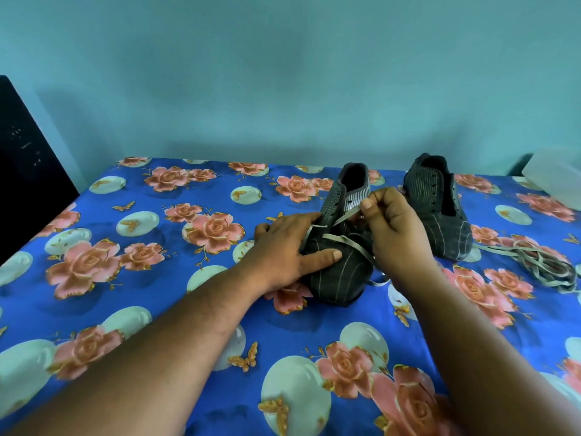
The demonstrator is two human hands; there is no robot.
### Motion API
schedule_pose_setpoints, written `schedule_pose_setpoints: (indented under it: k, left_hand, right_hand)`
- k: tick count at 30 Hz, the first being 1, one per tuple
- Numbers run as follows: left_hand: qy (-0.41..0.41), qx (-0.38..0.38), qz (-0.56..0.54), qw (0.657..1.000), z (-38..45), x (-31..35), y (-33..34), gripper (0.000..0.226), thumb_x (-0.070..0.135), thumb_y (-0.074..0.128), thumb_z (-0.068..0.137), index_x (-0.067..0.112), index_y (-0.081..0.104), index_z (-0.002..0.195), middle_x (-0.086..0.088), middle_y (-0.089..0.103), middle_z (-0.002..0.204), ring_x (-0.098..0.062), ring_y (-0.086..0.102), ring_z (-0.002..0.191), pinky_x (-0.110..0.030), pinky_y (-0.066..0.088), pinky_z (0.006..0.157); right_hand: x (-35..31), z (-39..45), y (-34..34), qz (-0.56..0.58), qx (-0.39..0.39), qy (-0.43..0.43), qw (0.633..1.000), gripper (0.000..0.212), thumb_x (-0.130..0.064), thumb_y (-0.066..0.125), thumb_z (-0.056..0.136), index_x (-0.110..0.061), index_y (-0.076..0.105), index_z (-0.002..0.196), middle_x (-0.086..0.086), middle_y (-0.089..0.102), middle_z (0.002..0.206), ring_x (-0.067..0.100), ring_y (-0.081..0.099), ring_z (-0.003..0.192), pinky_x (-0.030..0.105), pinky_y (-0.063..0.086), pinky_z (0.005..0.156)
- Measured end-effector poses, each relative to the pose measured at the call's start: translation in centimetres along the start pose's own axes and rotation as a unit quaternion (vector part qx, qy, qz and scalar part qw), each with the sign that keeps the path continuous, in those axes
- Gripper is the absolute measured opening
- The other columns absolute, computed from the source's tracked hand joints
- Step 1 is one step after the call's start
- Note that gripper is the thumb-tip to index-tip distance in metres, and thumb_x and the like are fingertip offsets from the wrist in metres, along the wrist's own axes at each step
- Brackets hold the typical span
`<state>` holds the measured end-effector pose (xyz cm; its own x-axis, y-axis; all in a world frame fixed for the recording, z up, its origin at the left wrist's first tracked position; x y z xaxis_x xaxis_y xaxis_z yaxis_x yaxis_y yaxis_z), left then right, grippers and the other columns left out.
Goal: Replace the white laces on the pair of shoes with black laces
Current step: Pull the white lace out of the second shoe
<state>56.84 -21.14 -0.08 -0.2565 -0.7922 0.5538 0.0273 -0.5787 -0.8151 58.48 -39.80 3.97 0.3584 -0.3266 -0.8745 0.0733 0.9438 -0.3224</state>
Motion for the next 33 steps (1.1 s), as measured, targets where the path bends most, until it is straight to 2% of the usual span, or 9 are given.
schedule_pose_setpoints:
  k: [6,9,13,15,17,20,27,31,33]
  left_hand:
    - [0.018,-0.005,0.002,1.0,0.2,0.2,0.3,0.102,0.089,0.033,0.07,0.031,0.029,0.154,0.007,0.038,0.156,-0.014,0.032,0.143,-0.039,0.017,0.111]
    - [0.021,-0.003,0.003,1.0,0.2,0.1,0.3,0.103,0.089,0.033,0.07,0.03,0.029,0.154,0.008,0.038,0.157,-0.013,0.032,0.143,-0.039,0.017,0.11]
    - [0.028,0.0,0.001,1.0,0.1,0.1,0.4,0.102,0.089,0.032,0.072,0.031,0.026,0.155,0.008,0.036,0.157,-0.014,0.032,0.144,-0.047,0.019,0.115]
    - [0.038,0.012,0.007,0.999,0.0,0.2,0.3,0.099,0.088,0.032,0.074,0.033,0.024,0.156,0.009,0.033,0.16,-0.014,0.03,0.146,-0.047,0.018,0.116]
    - [0.055,0.032,0.015,0.998,0.0,0.4,0.0,0.092,0.086,0.034,0.078,0.036,0.025,0.154,0.009,0.032,0.16,-0.013,0.029,0.146,-0.045,0.018,0.115]
    - [0.09,0.062,0.017,0.994,-0.1,0.8,-0.3,0.073,0.079,0.04,0.084,0.039,0.034,0.145,0.013,0.037,0.151,-0.011,0.036,0.14,-0.042,0.023,0.111]
    - [0.158,0.096,-0.007,0.983,-0.3,1.6,-0.6,0.04,0.062,0.051,0.091,0.034,0.057,0.118,0.013,0.045,0.133,-0.009,0.044,0.129,-0.042,0.03,0.104]
    - [0.154,0.098,0.038,0.982,-0.4,1.7,-0.4,0.043,0.063,0.046,0.092,0.033,0.061,0.118,0.008,0.048,0.136,-0.013,0.044,0.129,-0.046,0.029,0.105]
    - [0.154,0.114,0.089,0.977,-0.5,2.0,-0.4,0.045,0.064,0.041,0.094,0.032,0.063,0.117,0.007,0.049,0.136,-0.016,0.044,0.127,-0.048,0.03,0.104]
  right_hand:
    - [0.5,0.1,0.1,0.198,-0.041,0.05,0.978,0.02,-0.021,0.046,0.109,-0.022,0.051,0.089,0.005,0.072,0.092,0.031,0.073,0.099,0.038,0.057,0.07]
    - [0.8,0.6,-1.3,0.273,0.019,0.098,0.957,0.019,-0.026,0.042,0.11,-0.023,0.048,0.093,0.0,0.068,0.092,0.029,0.075,0.098,0.033,0.04,0.064]
    - [1.5,1.1,-3.6,0.039,0.062,0.04,0.997,0.015,-0.031,0.056,0.104,-0.019,0.056,0.094,-0.001,0.07,0.09,0.015,0.073,0.083,0.044,0.057,0.072]
    - [1.0,1.1,-3.7,-0.075,0.032,0.016,0.996,0.022,-0.038,0.063,0.099,-0.017,0.059,0.098,-0.001,0.067,0.089,0.009,0.064,0.069,0.027,0.054,0.067]
    - [0.4,1.0,-3.5,-0.138,-0.03,-0.03,0.989,0.037,-0.056,0.065,0.091,-0.021,0.061,0.102,-0.004,0.06,0.1,0.015,0.06,0.08,0.015,0.047,0.072]
    - [0.5,0.8,-2.5,-0.253,-0.168,-0.112,0.946,0.053,-0.084,0.064,0.067,-0.039,0.061,0.094,-0.017,0.055,0.103,0.018,0.052,0.106,0.033,0.042,0.091]
    - [-0.9,0.6,-2.7,-0.183,-0.174,-0.197,0.947,0.011,-0.03,0.077,0.089,-0.025,0.07,0.081,-0.008,0.065,0.08,0.013,0.062,0.083,0.037,0.049,0.08]
    - [-0.2,0.6,-2.8,-0.049,-0.063,-0.035,0.996,0.017,-0.032,0.07,0.095,-0.021,0.069,0.083,0.009,0.061,0.069,0.033,0.063,0.056,0.052,0.057,0.056]
    - [-0.3,0.4,-2.0,-0.042,-0.065,-0.01,0.997,0.021,-0.032,0.069,0.096,-0.015,0.071,0.085,0.013,0.059,0.066,0.023,0.055,0.053,0.043,0.053,0.053]
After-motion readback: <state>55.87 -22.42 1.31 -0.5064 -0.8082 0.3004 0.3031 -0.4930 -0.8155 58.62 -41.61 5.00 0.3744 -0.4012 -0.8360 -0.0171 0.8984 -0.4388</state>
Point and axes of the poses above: each hand's wrist, its own z-axis towards the middle knuckle, its own y-axis out of the palm, x = y × z, the point moved 4 cm from there along z, towards the middle knuckle
